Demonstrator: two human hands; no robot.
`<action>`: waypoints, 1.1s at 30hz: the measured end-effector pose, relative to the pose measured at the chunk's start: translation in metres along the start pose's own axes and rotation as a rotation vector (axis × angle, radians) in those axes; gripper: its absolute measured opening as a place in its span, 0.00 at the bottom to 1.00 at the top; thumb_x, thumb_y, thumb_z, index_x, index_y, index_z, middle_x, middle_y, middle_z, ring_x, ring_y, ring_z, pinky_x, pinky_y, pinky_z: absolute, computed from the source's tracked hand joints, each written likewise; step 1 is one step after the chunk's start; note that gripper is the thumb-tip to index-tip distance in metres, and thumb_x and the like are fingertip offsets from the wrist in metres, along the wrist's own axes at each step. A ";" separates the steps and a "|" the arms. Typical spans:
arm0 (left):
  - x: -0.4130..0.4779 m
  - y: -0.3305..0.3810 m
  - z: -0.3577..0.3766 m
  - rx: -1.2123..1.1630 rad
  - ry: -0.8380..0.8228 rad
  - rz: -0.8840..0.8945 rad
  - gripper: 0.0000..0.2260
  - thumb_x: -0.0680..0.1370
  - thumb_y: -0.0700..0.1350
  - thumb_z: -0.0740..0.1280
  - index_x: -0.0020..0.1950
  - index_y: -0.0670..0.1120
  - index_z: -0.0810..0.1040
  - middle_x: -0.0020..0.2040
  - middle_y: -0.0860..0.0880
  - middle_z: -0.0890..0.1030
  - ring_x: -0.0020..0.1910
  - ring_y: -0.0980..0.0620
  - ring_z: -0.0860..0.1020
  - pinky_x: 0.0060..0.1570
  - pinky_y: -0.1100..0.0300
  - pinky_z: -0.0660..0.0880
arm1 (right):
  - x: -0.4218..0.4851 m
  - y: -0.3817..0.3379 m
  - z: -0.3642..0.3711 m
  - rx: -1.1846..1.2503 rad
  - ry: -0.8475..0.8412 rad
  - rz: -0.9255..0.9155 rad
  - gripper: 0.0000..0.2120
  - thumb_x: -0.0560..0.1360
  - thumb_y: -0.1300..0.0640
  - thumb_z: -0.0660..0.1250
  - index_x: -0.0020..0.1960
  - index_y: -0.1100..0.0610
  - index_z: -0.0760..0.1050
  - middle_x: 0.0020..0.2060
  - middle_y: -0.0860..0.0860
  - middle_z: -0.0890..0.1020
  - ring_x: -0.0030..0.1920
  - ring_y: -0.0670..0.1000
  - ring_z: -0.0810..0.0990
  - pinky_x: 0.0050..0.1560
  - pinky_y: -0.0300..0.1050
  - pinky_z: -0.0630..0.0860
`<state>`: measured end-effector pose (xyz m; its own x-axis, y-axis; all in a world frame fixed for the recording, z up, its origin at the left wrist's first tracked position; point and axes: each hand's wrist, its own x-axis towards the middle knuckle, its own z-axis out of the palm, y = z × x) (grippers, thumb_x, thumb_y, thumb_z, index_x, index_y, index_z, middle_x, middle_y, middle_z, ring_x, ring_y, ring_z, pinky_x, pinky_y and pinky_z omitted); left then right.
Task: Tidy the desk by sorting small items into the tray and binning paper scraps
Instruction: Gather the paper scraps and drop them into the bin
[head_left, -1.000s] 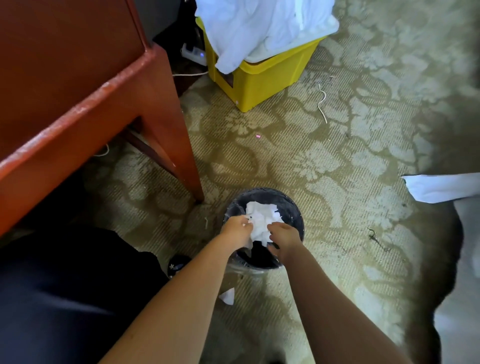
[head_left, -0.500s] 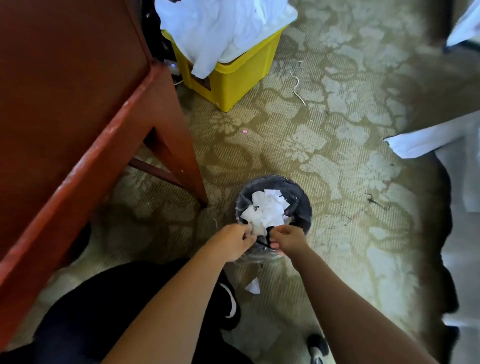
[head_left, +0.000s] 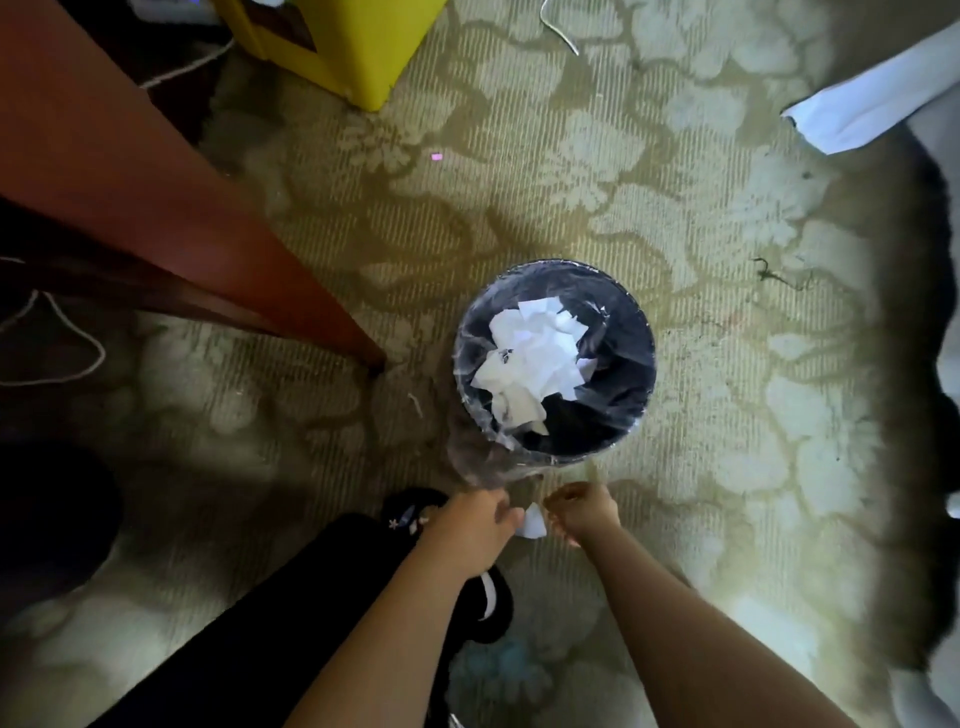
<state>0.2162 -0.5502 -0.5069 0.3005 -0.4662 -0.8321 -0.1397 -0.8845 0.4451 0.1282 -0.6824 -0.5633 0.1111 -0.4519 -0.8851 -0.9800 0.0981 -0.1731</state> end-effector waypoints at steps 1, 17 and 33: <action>0.006 -0.004 0.003 0.017 -0.019 -0.006 0.17 0.80 0.54 0.57 0.60 0.43 0.75 0.58 0.43 0.78 0.57 0.44 0.76 0.58 0.49 0.74 | 0.010 0.001 0.004 -0.006 0.006 0.018 0.08 0.74 0.58 0.66 0.49 0.58 0.81 0.45 0.58 0.83 0.46 0.58 0.82 0.51 0.48 0.80; 0.077 -0.027 0.026 0.092 -0.165 -0.146 0.21 0.81 0.57 0.54 0.72 0.52 0.64 0.69 0.46 0.70 0.67 0.44 0.69 0.60 0.55 0.68 | 0.107 0.057 0.090 0.009 0.119 0.220 0.16 0.73 0.54 0.67 0.58 0.60 0.76 0.53 0.58 0.81 0.54 0.58 0.80 0.51 0.48 0.77; 0.057 -0.020 0.016 0.017 -0.312 -0.196 0.26 0.80 0.54 0.59 0.76 0.48 0.59 0.74 0.47 0.65 0.70 0.46 0.67 0.65 0.54 0.68 | 0.062 0.063 0.067 0.228 -0.031 0.096 0.01 0.73 0.62 0.70 0.43 0.60 0.80 0.38 0.56 0.80 0.42 0.53 0.78 0.45 0.45 0.76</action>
<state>0.2212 -0.5594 -0.5690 0.0209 -0.2680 -0.9632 -0.1240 -0.9567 0.2635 0.0843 -0.6448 -0.6584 0.0277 -0.4038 -0.9144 -0.9241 0.3385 -0.1775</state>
